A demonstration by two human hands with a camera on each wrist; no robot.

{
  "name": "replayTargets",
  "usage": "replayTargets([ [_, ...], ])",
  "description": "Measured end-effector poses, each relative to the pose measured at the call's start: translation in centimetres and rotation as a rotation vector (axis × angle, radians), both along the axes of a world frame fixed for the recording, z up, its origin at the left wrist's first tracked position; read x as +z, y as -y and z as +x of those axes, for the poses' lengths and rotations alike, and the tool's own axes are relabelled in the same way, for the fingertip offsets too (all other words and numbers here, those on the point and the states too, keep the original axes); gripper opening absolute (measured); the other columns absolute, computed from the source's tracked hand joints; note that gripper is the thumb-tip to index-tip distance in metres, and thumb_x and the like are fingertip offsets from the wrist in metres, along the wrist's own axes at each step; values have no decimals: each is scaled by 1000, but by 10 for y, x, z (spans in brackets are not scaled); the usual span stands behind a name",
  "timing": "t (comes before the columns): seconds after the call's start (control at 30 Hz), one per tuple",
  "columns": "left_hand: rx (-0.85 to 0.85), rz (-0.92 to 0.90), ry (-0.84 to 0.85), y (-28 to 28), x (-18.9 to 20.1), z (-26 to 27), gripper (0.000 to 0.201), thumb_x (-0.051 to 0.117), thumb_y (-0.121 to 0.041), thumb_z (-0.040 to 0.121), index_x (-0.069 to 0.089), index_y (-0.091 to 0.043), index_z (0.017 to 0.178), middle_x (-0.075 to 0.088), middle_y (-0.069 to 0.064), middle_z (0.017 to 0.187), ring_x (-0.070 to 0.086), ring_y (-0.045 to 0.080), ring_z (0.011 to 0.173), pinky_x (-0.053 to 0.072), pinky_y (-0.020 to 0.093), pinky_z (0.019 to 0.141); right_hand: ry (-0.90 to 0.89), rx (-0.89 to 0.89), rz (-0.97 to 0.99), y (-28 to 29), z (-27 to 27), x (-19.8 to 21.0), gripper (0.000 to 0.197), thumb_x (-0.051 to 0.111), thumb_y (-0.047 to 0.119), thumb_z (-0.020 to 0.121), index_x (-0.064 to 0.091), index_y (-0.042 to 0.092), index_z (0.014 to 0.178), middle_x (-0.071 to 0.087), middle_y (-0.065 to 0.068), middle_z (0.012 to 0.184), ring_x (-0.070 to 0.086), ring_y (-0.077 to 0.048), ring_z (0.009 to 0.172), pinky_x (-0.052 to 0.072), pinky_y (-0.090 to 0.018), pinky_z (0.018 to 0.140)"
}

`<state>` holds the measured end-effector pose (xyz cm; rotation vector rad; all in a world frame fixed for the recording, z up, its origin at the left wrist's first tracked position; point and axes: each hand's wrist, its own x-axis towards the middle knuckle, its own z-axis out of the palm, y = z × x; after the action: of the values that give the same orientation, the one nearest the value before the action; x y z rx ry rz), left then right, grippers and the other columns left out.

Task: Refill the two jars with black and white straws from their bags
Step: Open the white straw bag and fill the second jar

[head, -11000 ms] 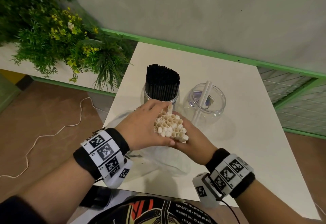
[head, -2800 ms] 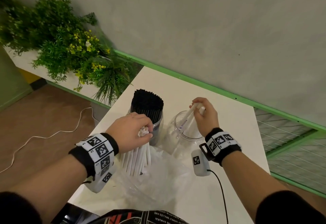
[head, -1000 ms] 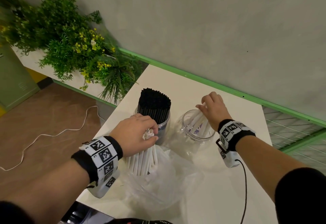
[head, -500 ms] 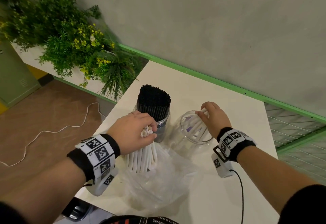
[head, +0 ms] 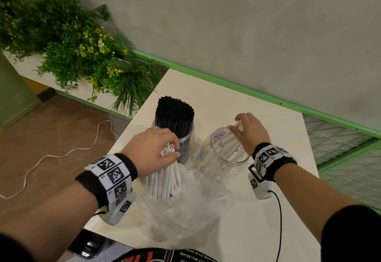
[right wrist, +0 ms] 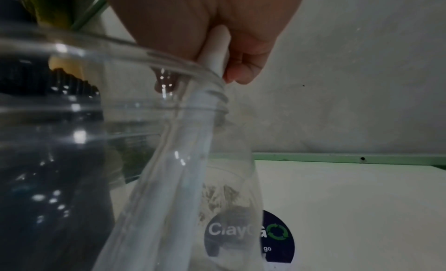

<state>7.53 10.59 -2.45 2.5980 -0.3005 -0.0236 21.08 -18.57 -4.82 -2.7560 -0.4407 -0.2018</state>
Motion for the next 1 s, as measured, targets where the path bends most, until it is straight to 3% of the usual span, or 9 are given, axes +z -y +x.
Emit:
replayTargets([
  [0.13, 2, 5, -1, 0, 0, -1, 27, 38, -62, 77, 52, -42, 88, 55, -24, 94, 47, 3, 95, 46, 32, 84, -83, -27, -108, -3, 0, 1, 43, 47, 45, 96, 47, 18, 129, 49, -5, 125, 44, -28, 115, 40, -38, 90],
  [0.23, -5, 14, 7, 0, 0, -1, 32, 37, -68, 78, 53, -41, 88, 55, -25, 95, 47, 3, 96, 45, 31, 84, -14, -57, -156, -7, -7, 11, 51, 50, 47, 94, 41, 22, 138, 42, -7, 132, 36, -29, 121, 33, -43, 99],
  [0.3, -9, 4, 10, 0, 0, -1, 36, 37, -70, 78, 54, -41, 90, 55, -25, 95, 47, 3, 97, 46, 32, 85, 131, -35, -1, -11, -24, 25, 50, 54, 42, 93, 43, 20, 137, 42, -8, 132, 35, -28, 122, 30, -39, 101],
  [0.4, -15, -1, 13, 0, 0, -2, 36, 38, -70, 79, 55, -41, 91, 56, -24, 96, 48, 4, 97, 46, 34, 85, 257, 120, 334, -27, -67, 40, 42, 52, 38, 93, 50, 14, 127, 47, -3, 122, 42, -17, 113, 33, -24, 97],
  [0.53, -51, -13, 30, -3, 0, -3, 34, 42, -69, 80, 55, -41, 93, 57, -24, 98, 50, 2, 98, 47, 36, 85, -261, 320, 535, -64, -117, 19, 56, 63, 51, 84, 44, 27, 131, 48, 9, 123, 47, 1, 114, 43, -18, 95],
  [0.67, -90, -68, 54, -5, 7, -11, 44, 50, -67, 79, 54, -38, 112, 55, -22, 112, 53, 0, 103, 49, 34, 87, -601, 444, 657, -99, -125, -2, 74, 79, 25, 78, 33, 34, 135, 44, 24, 131, 40, 17, 120, 36, -6, 94],
  [0.77, -29, 122, 55, -17, 12, -20, 78, 44, -80, 71, 39, -37, 135, 45, -14, 136, 46, 11, 122, 43, 38, 99, -683, 473, 679, -112, -122, -14, 73, 78, 19, 79, 37, 25, 139, 52, 10, 135, 49, 2, 123, 41, -18, 101],
  [0.83, 44, 117, -51, -28, 12, -29, 91, 42, -86, 63, 29, -40, 141, 39, -13, 142, 43, 12, 126, 40, 37, 103, -652, 502, 693, -116, -122, -16, 66, 77, 14, 80, 41, 24, 135, 55, 6, 132, 52, -3, 121, 42, -21, 102],
  [1.0, 81, -37, -102, -25, -2, -43, 88, 52, -79, 61, 29, -43, 138, 41, -18, 138, 43, 10, 125, 40, 31, 100, -520, 581, 692, -125, -123, -13, 51, 72, 12, 84, 49, 18, 129, 58, -1, 129, 53, -12, 122, 43, -31, 104],
])
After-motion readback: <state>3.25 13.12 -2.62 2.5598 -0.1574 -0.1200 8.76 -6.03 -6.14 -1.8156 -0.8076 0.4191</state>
